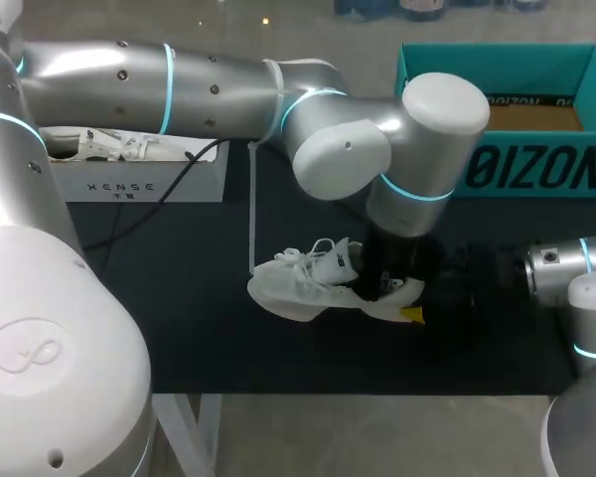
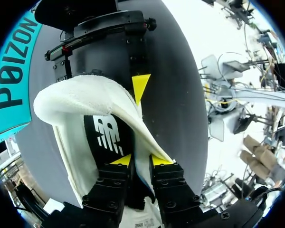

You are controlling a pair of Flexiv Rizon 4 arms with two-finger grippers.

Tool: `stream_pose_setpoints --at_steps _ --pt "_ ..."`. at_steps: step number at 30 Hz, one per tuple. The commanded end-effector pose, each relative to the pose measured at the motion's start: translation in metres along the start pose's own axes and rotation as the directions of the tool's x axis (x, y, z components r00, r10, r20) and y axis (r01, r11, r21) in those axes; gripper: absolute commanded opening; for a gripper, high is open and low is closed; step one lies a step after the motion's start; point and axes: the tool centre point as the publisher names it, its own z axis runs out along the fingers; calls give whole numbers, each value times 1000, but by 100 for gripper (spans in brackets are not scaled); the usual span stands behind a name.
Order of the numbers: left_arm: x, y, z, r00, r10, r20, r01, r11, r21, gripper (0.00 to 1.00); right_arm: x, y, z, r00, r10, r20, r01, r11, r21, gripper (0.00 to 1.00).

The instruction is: Take the shoe out of the shoebox, open the shoe tongue, remove and reinsert the insole, then place the shoe into the shoebox

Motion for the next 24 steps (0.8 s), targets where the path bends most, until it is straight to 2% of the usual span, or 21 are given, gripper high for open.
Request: stream_pose_setpoints --at_steps 1,2,3,10,13,14,16,17,21,24 --pt "4 -2 1 1000 1 2 -1 1000 -4 78 -2 -2 2 1000 3 2 -3 1000 4 0" --pt "4 -2 1 1000 2 3 -2 1000 -4 71 -2 -2 2 1000 3 2 -3 1000 4 0" --pt "4 -3 1 1000 5 3 -5 1000 -4 70 -2 -2 2 1000 3 2 -3 1000 4 0" --pt "-1 -6 6 1000 -6 22 6 1000 -7 71 -2 -2 2 1000 3 2 -3 1000 4 0" --pt "-4 -7 10 999 -13 31 13 1000 -6 69 -2 -2 2 1000 3 2 -3 1000 4 0" --pt "-4 -7 11 999 -12 31 12 1000 -6 61 -2 -2 2 1000 3 2 -3 1000 4 0" --pt "-6 -9 14 999 -9 38 10 1000 -13 39 -2 -2 2 1000 3 2 -3 1000 4 0" --pt "-6 -10 16 999 -8 38 9 1000 -15 38 -2 -2 2 1000 3 2 -3 1000 4 0" --pt "-6 -14 17 999 -3 41 4 1000 -21 48 -2 -2 2 1000 3 2 -3 1000 4 0" --pt "-8 -18 23 998 -12 66 15 999 -49 49 -2 -2 2 1000 3 2 -3 1000 4 0"
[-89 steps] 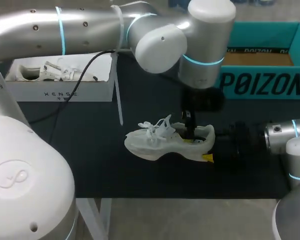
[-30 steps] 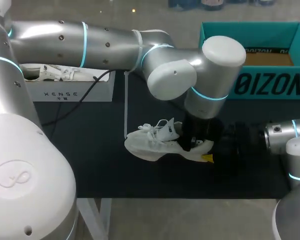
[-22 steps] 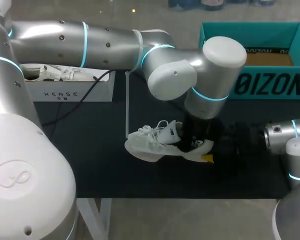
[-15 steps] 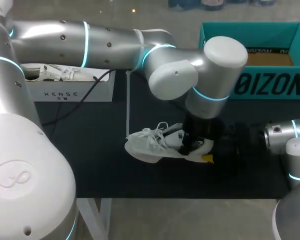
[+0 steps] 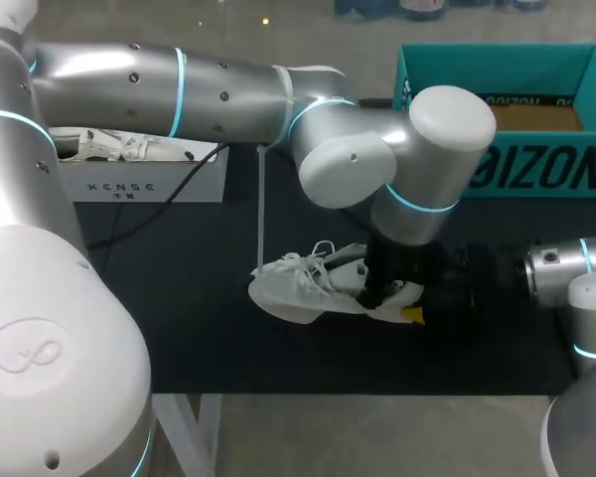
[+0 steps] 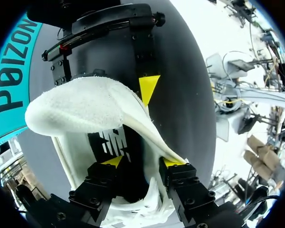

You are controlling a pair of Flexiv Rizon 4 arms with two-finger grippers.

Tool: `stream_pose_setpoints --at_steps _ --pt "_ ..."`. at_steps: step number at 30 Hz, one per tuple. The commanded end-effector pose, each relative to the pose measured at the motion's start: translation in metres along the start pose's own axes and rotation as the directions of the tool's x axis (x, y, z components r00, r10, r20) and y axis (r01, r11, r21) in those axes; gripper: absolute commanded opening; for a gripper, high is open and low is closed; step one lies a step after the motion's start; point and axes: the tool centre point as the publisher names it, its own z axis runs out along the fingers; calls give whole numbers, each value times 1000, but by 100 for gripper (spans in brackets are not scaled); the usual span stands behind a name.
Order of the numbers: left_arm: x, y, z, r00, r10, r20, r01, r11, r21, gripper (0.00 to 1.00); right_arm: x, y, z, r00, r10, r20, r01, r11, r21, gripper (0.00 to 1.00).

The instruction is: Take the shoe out of the shoebox, open the shoe tongue, remove and reinsert the insole, then place the shoe into the shoebox

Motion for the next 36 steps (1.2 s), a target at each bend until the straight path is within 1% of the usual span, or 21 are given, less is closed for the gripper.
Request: stream_pose_setpoints --at_steps 1,3,4,9,10,14,24,36 --pt "0 -14 15 999 -22 24 23 999 -30 46 -2 -2 2 1000 3 1 -3 1000 3 0" --pt "-1 -15 21 998 -38 48 39 999 -30 36 -2 -2 2 1000 3 1 -3 1000 3 0" --pt "-2 -15 26 998 -43 53 44 999 -29 0 -2 -2 2 1000 3 1 -3 1000 3 0" --pt "-5 -14 37 995 -58 77 60 998 -33 0 -2 -2 2 1000 3 1 -3 1000 3 0" --pt "-5 -13 38 995 -64 76 65 998 -19 0 -2 -2 2 1000 3 1 -3 1000 3 0" --pt "-6 -10 36 992 -82 94 83 997 -3 0 -2 -2 2 1000 3 1 -3 1000 3 0" --pt "-6 -2 18 983 -126 136 123 992 33 0 -2 -2 2 1000 3 1 -3 1000 3 0" --pt "-4 4 -3 971 -159 177 148 986 73 0 -2 -2 2 1000 3 1 -3 1000 3 0"
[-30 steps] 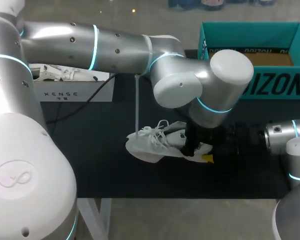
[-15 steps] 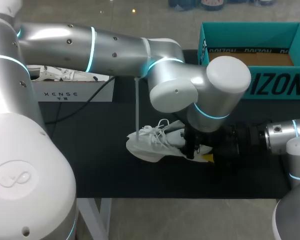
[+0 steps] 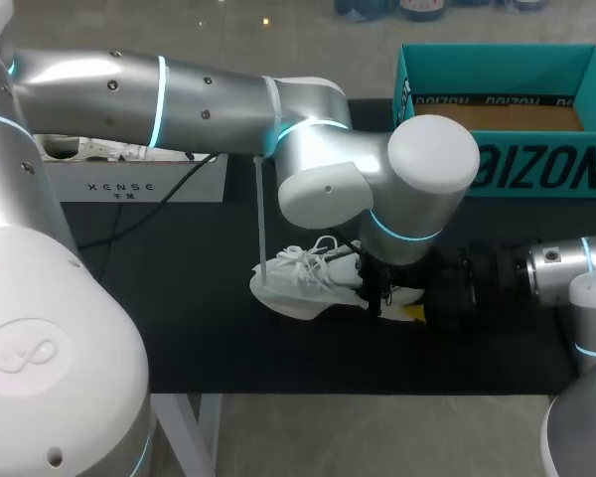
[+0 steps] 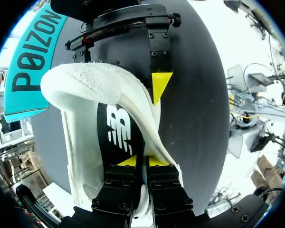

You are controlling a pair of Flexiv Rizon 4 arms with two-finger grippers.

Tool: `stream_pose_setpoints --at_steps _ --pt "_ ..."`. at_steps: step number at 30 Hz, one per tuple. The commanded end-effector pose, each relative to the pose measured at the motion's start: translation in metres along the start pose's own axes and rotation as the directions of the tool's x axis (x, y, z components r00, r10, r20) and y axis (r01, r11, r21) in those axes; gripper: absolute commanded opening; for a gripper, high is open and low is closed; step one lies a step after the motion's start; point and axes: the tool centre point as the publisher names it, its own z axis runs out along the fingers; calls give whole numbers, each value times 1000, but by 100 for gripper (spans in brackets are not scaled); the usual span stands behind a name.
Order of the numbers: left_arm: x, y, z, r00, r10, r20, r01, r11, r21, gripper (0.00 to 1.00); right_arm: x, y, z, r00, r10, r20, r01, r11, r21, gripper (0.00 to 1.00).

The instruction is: Take the shoe out of the shoebox, open the shoe tongue, remove and reinsert the insole, then place the shoe into the shoebox

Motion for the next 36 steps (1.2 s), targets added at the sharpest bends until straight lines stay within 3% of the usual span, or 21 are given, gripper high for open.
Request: stream_pose_setpoints --at_steps 1,25,36 --pt "-1 2 -3 1000 -7 18 7 1000 11 0 1 -1 5 1000 2 -1 -2 1000 3 0" --pt "-10 34 -66 982 -133 138 115 985 132 0 1 -1 5 1000 2 -1 -2 1000 3 0" --pt "-7 53 -68 971 -207 117 183 965 188 0 1 -1 5 1000 2 -1 -2 1000 3 0"
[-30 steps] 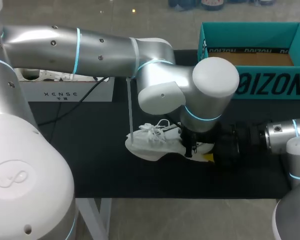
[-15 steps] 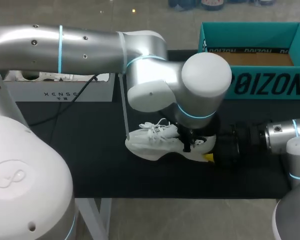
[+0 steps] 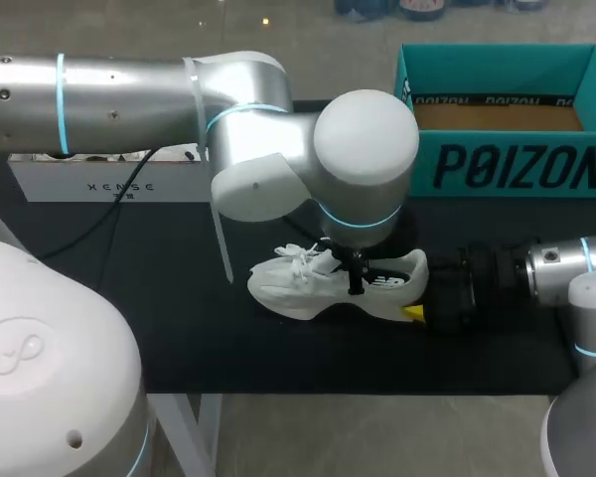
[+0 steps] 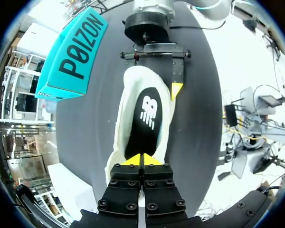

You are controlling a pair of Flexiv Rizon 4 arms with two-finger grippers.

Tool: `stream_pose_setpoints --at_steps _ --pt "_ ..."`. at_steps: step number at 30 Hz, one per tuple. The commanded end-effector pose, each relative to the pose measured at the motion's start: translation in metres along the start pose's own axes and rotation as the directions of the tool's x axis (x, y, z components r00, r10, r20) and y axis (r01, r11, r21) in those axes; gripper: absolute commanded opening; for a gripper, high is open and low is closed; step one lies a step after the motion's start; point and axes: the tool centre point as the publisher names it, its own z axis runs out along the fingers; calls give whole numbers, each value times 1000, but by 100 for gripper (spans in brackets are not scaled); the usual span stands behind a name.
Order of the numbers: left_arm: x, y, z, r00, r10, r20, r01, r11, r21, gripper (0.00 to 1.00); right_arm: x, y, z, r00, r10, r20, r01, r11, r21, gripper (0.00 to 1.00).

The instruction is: Take the shoe out of the shoebox, open the shoe tongue, remove and reinsert the insole, then place the shoe into the shoebox

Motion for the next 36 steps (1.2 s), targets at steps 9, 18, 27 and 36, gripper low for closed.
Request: stream_pose_setpoints --at_steps 9,18,27,36 --pt "-7 38 -11 993 -119 -8 119 991 65 0 0 -2 3 1000 2 1 -2 1000 5 0" --pt "-18 66 -16 974 -225 6 224 972 64 0 0 -2 3 1000 2 1 -2 1000 5 0" --pt "-16 88 7 943 -331 -41 332 943 12 0 0 -2 3 1000 2 1 -2 1000 5 0" --pt "-17 91 23 917 -392 -73 390 920 -29 0 0 -2 3 1000 2 1 -2 1000 5 0"
